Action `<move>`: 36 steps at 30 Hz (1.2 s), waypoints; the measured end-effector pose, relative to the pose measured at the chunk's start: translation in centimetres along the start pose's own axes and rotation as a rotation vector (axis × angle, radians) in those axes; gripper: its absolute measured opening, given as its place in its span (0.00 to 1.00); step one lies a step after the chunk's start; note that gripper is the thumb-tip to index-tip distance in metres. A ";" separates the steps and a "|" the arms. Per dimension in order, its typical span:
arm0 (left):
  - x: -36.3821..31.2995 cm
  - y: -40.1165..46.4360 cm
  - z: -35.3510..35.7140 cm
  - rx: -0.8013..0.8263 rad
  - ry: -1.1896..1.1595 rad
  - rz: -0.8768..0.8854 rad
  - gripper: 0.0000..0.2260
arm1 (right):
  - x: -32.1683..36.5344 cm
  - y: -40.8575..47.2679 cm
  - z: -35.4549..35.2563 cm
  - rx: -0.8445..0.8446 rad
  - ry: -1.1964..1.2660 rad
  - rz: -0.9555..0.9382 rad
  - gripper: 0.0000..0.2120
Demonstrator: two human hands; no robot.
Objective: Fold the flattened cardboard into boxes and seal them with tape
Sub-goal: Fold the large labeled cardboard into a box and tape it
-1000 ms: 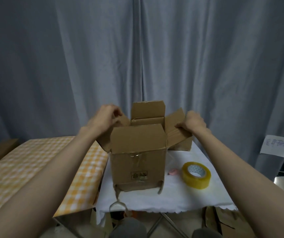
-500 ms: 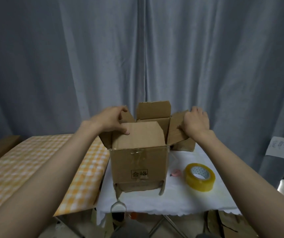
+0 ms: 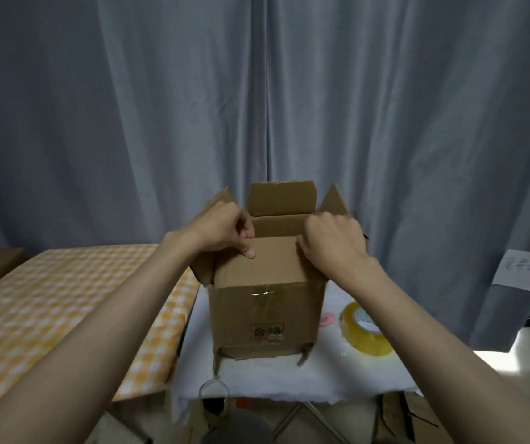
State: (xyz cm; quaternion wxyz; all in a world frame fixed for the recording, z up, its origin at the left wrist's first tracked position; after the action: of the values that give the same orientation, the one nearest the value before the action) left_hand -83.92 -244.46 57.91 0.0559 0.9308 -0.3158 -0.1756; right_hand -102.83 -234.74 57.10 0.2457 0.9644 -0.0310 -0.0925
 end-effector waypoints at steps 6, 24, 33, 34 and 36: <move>-0.9 1.1 1.1 0.105 0.023 -0.015 0.15 | 0.6 -2.2 0.2 0.224 -0.028 -0.161 0.12; -0.3 8.9 1.4 -0.070 0.227 -0.225 0.44 | -1.8 -3.6 3.8 0.141 0.067 -0.204 0.25; -0.7 3.2 3.7 0.361 0.385 -0.196 0.59 | -2.0 -2.8 5.2 0.043 0.040 -0.215 0.24; -0.7 3.2 3.9 0.360 0.391 -0.184 0.59 | -2.2 -2.8 5.2 -0.010 0.078 -0.195 0.21; -0.5 3.2 4.1 0.360 0.397 -0.170 0.58 | -2.9 -2.9 5.1 -0.242 0.141 -0.108 0.15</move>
State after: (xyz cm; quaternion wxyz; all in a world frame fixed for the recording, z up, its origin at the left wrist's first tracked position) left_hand -87.59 -246.69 54.95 -0.0646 0.9650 -0.2457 0.0648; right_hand -106.60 -234.28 51.79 0.3565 0.9321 0.0498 -0.0408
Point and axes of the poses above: each hand's wrist, its own y-axis towards the middle knuckle, its own z-axis out of the palm, x = y × z, the point moved 1 cm from there along y, towards the middle knuckle, and after that the axes turned 2 degrees about y, right-handed, at the moved point
